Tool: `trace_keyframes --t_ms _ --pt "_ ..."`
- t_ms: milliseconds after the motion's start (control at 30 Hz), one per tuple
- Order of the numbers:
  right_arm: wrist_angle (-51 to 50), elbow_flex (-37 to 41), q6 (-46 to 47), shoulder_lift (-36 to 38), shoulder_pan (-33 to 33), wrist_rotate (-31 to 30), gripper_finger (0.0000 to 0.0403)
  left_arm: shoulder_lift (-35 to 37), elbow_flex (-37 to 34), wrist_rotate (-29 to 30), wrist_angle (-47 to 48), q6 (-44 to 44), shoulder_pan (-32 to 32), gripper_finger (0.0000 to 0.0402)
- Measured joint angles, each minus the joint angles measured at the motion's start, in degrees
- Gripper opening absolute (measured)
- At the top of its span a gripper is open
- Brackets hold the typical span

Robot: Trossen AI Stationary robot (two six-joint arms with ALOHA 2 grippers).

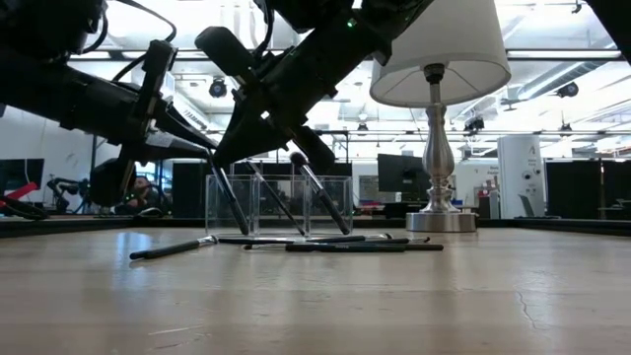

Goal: Put items in baskets/containers
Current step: Put the eyeshadow brush into the transparent organizer

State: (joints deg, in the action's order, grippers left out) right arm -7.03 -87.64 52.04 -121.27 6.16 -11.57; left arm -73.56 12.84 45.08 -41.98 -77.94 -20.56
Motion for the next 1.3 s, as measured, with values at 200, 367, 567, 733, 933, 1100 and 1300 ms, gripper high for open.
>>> trace_keyframes --t_ms 200,367,567,733,933,1100,1300 --pt "-0.6 0.0 -2.4 0.1 0.3 -0.3 0.0012 0.3 0.0 -0.6 0.0 1.9 0.1 0.0008" --pt "-7.5 0.0 -4.5 2.5 1.1 -1.2 0.0046 2.1 0.3 0.4 0.1 5.0 0.1 0.0007" --pt "-21.5 0.0 -7.1 9.6 4.3 -11.4 0.0096 6.1 1.9 2.4 0.0 12.0 0.6 0.0007" --pt "-32.2 0.1 -6.9 15.6 6.7 -15.4 0.0116 8.8 6.7 2.6 0.1 30.2 0.8 0.0007" --pt "-42.9 1.2 -2.9 20.4 8.2 -17.8 0.0111 8.3 17.6 2.3 9.8 53.3 3.6 0.0007" --pt "-43.8 5.2 1.4 22.9 9.8 -19.6 0.0098 5.7 24.4 -3.2 23.8 58.4 9.7 0.0007" --pt "-43.4 9.4 6.1 23.3 11.2 -20.0 0.0083 1.3 27.9 -11.6 24.4 64.0 15.7 0.0007"
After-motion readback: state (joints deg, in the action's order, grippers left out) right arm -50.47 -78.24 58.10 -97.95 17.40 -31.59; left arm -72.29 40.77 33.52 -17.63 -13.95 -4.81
